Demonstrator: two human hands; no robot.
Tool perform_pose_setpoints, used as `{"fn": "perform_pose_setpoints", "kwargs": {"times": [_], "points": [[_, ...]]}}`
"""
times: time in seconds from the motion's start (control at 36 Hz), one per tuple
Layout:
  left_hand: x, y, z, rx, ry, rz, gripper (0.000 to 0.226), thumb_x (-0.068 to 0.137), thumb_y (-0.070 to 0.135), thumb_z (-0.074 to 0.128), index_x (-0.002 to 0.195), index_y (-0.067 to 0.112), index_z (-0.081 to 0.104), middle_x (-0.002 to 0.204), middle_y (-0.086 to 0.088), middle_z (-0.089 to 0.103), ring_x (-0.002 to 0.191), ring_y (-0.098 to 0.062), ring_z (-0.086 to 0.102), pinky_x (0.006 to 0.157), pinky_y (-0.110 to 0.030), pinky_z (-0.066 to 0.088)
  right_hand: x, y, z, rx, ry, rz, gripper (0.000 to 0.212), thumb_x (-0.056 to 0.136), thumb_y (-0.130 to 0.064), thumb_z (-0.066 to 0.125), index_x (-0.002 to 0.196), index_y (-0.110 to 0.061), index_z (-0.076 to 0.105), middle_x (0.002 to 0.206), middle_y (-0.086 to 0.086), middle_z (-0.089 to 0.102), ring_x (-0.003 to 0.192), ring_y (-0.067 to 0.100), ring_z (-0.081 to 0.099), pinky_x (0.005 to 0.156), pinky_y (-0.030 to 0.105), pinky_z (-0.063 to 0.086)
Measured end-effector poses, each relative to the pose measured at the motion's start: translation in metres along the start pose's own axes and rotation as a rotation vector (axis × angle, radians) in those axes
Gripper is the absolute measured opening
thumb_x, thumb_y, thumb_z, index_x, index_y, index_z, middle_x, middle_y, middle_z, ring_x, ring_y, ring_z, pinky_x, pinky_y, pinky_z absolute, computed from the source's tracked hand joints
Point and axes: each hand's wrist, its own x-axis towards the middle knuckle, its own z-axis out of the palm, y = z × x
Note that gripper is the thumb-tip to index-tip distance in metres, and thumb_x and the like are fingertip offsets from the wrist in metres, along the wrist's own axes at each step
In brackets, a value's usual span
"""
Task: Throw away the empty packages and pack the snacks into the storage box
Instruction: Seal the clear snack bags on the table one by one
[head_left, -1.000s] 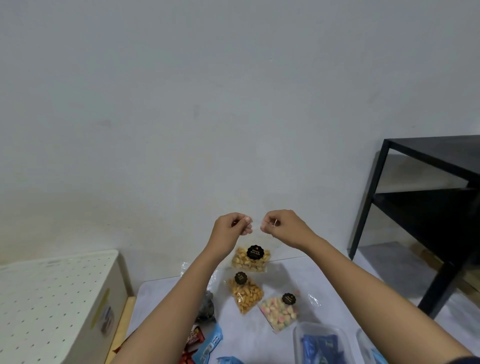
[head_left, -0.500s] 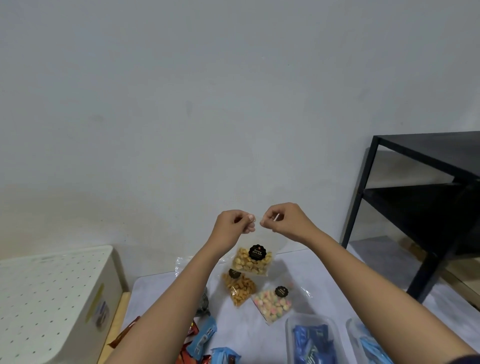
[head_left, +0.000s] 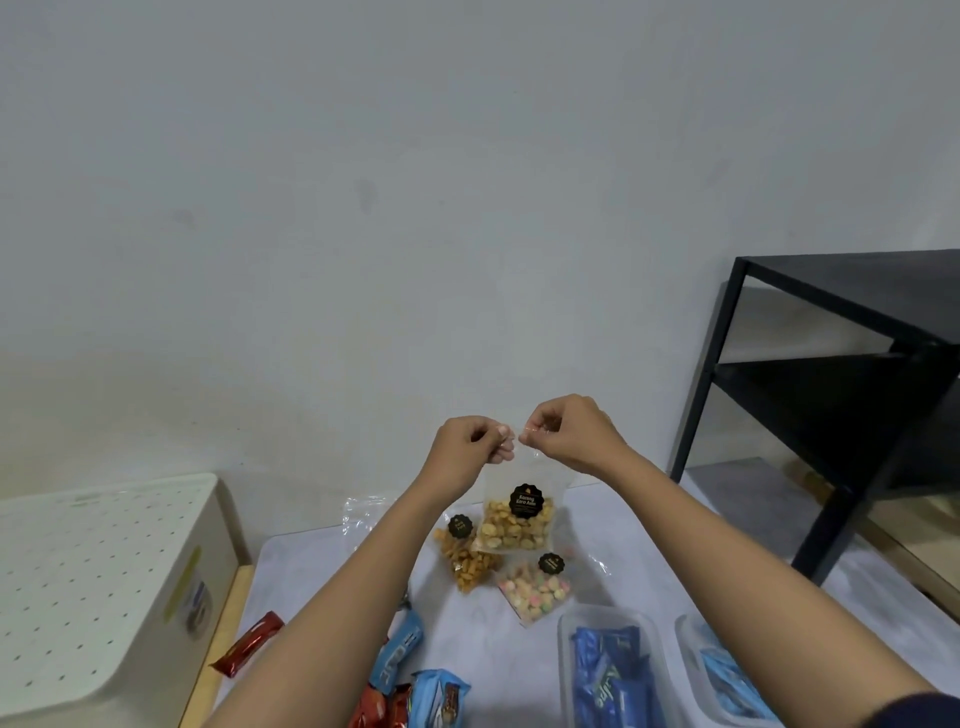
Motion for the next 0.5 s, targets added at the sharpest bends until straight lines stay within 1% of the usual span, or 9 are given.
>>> {"fn": "perform_pose_setpoints", "kwargs": {"times": [0.06,0.08,0.14,0.17,0.25,0.33,0.36,0.44,0.5], "points": [[-0.002,-0.002,-0.004,0.001,0.034,0.001,0.019,0.094,0.01,0.051,0.081,0.007,0.066,0.072,-0.003,0.065,0.065,-0.009,0.065,0.065,-0.016,0.052,0.0,0.001,-0.003,0.096,-0.088,-0.018,0.007,0.081,-0.02,0.069,0.075,-0.021,0.07,0.07,-0.009,0.066,0.066,0.006,0.058,0.071,0.028,0.049],[-0.003,-0.003,-0.006,-0.007,0.05,-0.006,0.019,0.093,0.01,0.052,0.082,0.006,0.066,0.071,-0.004,0.066,0.064,-0.008,0.065,0.064,-0.016,0.052,-0.001,0.002,-0.004,0.117,-0.122,-0.026,0.005,0.082,-0.016,0.068,0.081,-0.019,0.072,0.076,-0.007,0.068,0.071,0.007,0.06,0.072,0.024,0.049],[-0.006,-0.006,-0.009,-0.025,0.068,-0.032,0.018,0.093,0.011,0.053,0.084,0.004,0.067,0.071,-0.005,0.065,0.064,-0.009,0.065,0.064,-0.015,0.052,0.0,0.002,-0.003,0.115,-0.154,-0.035,0.009,0.084,-0.012,0.068,0.09,-0.015,0.073,0.086,-0.001,0.071,0.078,0.007,0.062,0.075,0.019,0.049],[-0.007,-0.008,-0.01,-0.028,0.069,-0.043,0.018,0.093,0.01,0.053,0.084,0.004,0.067,0.071,-0.006,0.065,0.065,-0.011,0.065,0.064,-0.015,0.052,0.0,0.002,-0.001,0.106,-0.158,-0.033,0.01,0.084,-0.011,0.067,0.091,-0.014,0.073,0.088,0.001,0.072,0.076,0.006,0.061,0.072,0.017,0.048],[-0.013,-0.014,-0.013,-0.033,0.063,-0.061,0.017,0.093,0.01,0.052,0.083,0.006,0.066,0.072,-0.006,0.065,0.069,-0.015,0.064,0.065,-0.015,0.052,0.0,0.0,0.008,0.086,-0.173,-0.005,0.011,0.084,-0.006,0.065,0.089,-0.013,0.073,0.084,0.005,0.069,0.069,0.005,0.057,0.063,0.013,0.044],[-0.018,-0.02,-0.017,0.006,0.03,-0.059,0.011,0.09,0.014,0.059,0.083,0.012,0.069,0.076,-0.002,0.067,0.071,-0.01,0.063,0.069,-0.015,0.051,0.001,-0.001,0.017,0.115,-0.183,0.003,0.012,0.083,-0.004,0.064,0.086,-0.012,0.072,0.081,0.008,0.068,0.073,0.013,0.059,0.067,0.02,0.046],[-0.018,-0.021,-0.019,0.034,0.022,-0.052,0.009,0.087,0.015,0.063,0.081,0.016,0.07,0.076,0.001,0.068,0.071,-0.008,0.063,0.07,-0.015,0.05,0.001,-0.002,0.019,0.135,-0.179,-0.001,0.012,0.083,-0.004,0.064,0.086,-0.013,0.072,0.08,0.008,0.068,0.073,0.013,0.06,0.067,0.02,0.047],[-0.018,-0.025,-0.022,0.064,0.058,-0.023,0.013,0.083,0.012,0.066,0.075,0.022,0.069,0.072,0.004,0.068,0.068,-0.002,0.062,0.069,-0.015,0.048,0.0,-0.003,0.022,0.214,-0.168,-0.019,0.011,0.082,-0.004,0.066,0.085,-0.013,0.071,0.074,0.002,0.068,0.068,0.006,0.062,0.064,0.013,0.047],[-0.018,-0.026,-0.024,0.076,0.081,-0.017,0.014,0.083,0.012,0.067,0.074,0.022,0.068,0.071,0.004,0.068,0.067,-0.002,0.063,0.069,-0.015,0.048,0.001,-0.003,0.023,0.226,-0.186,-0.028,0.008,0.081,-0.007,0.068,0.084,-0.014,0.07,0.074,0.001,0.067,0.068,0.006,0.062,0.066,0.014,0.048]]}}
